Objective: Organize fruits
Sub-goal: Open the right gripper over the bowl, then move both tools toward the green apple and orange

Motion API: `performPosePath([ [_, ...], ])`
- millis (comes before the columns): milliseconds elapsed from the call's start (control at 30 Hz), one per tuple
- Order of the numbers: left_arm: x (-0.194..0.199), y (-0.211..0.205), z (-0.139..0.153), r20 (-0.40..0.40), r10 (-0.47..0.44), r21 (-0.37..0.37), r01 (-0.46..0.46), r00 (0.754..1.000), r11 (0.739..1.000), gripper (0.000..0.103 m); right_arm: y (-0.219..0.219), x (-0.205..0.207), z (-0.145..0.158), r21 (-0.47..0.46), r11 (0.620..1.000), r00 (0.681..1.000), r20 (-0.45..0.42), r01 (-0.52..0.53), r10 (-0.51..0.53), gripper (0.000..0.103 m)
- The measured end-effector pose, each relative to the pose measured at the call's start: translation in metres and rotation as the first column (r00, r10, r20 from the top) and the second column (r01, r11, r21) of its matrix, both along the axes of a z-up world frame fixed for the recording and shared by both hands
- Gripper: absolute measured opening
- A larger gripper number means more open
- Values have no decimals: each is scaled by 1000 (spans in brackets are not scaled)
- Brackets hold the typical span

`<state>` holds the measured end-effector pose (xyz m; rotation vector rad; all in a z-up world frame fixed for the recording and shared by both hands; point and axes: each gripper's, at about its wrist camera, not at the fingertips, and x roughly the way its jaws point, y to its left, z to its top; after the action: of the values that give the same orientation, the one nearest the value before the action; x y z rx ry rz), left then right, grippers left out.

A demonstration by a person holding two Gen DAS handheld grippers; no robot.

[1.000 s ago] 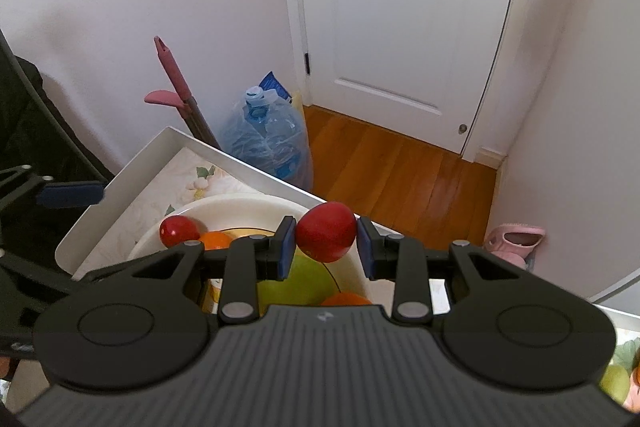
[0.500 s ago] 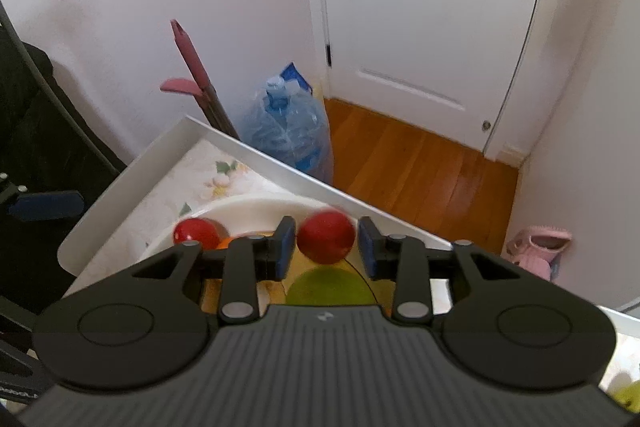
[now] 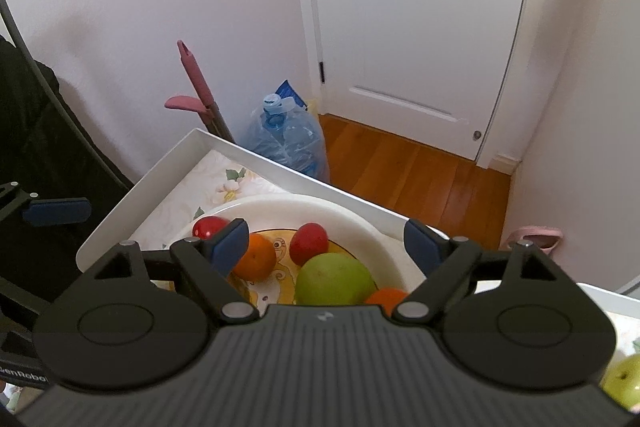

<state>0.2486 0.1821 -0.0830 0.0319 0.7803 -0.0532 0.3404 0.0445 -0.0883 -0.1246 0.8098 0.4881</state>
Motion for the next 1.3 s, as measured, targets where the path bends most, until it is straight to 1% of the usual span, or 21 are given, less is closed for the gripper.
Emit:
performPosePath([
  [200, -11, -3, 14, 26, 5, -4, -5, 1000, 1000, 97, -14, -19, 20, 12, 999, 999, 21, 37, -37, 100],
  [300, -20, -8, 25, 42, 7, -2, -6, 999, 1000, 98, -26, -32, 31, 23, 998, 997, 45, 61, -62, 103],
  [433, -31, -13, 37, 65, 19, -4, -19, 998, 1000, 103, -43, -55, 44, 24, 995, 992, 77, 94, -95, 103],
  [567, -43, -22, 47, 79, -5, -27, 7, 997, 1000, 103, -66, -77, 54, 26, 990, 986, 94, 137, -138, 103],
  [633, -48, -31, 52, 81, -24, -21, 26, 996, 999, 103, -81, -88, 59, 24, 986, 981, 100, 164, -166, 103],
  [700, -55, -42, 56, 90, -43, -5, 44, 995, 999, 103, -97, -98, 62, 10, 982, 976, 105, 190, -190, 103],
  [833, -66, -68, 65, 114, -77, 13, 76, 991, 997, 103, -137, -117, 66, 18, 972, 965, 111, 236, -236, 103],
  [1000, -75, -99, 72, 122, -87, 1, 88, 989, 996, 103, -186, -135, 65, -5, 963, 958, 111, 268, -266, 103],
  [1133, -80, -132, 75, 126, -95, 2, 95, 987, 995, 103, -227, -142, 64, 1, 959, 954, 100, 284, -283, 103],
  [1300, -81, -174, 69, 118, -107, 0, 108, 987, 994, 103, -278, -141, 59, -1, 954, 950, 94, 300, -298, 103],
])
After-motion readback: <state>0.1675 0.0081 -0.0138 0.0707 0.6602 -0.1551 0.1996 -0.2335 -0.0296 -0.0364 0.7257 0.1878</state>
